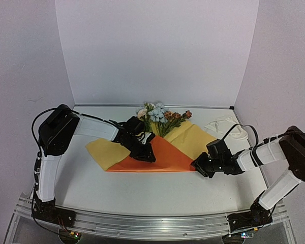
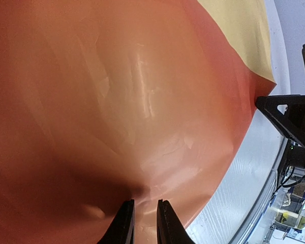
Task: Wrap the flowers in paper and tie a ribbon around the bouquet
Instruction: Pick up the one-fourth-folded wrapping paper from the center of the board.
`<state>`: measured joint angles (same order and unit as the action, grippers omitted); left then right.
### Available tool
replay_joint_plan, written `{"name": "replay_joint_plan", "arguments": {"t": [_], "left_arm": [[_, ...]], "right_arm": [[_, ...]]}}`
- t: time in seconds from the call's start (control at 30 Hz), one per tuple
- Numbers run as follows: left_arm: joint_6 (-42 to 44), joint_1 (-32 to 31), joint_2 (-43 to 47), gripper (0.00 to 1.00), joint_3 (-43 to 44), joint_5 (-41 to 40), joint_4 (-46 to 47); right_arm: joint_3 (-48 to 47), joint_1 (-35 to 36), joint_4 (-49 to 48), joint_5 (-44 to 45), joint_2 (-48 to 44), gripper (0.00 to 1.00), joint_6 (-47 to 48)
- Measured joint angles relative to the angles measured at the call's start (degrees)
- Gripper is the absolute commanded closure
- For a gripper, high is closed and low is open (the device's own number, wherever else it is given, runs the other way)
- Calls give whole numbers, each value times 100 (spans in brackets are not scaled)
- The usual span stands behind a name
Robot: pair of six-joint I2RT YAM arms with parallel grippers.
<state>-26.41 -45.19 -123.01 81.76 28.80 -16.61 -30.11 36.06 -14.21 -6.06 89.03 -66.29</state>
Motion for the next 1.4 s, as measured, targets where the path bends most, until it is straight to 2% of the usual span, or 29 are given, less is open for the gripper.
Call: {"name": "replay_joint_plan", "arguments": {"t": [0.17, 0.43, 0.7, 1.03, 1.27, 1.4], "left_arm": [[8, 0, -14, 82, 0, 0, -10], [91, 2, -14, 82, 4, -4, -75], [111, 2, -16, 82, 79, -2, -137], [119, 2, -19, 82, 173, 0, -154], [146, 2, -108, 82, 254, 0, -170], [155, 2, -110, 82, 256, 0, -213]], "right_arm": [[354, -60, -223, 138, -267, 61, -86], [1032, -229, -38, 501, -1139, 55, -145], [1196, -389, -223, 603, -1240, 53, -57], [1156, -718, -986, 489, -680, 71, 50], [1149, -744, -893, 474, -621, 97, 210], [1164, -744, -768, 406, -664, 100, 265]]}}
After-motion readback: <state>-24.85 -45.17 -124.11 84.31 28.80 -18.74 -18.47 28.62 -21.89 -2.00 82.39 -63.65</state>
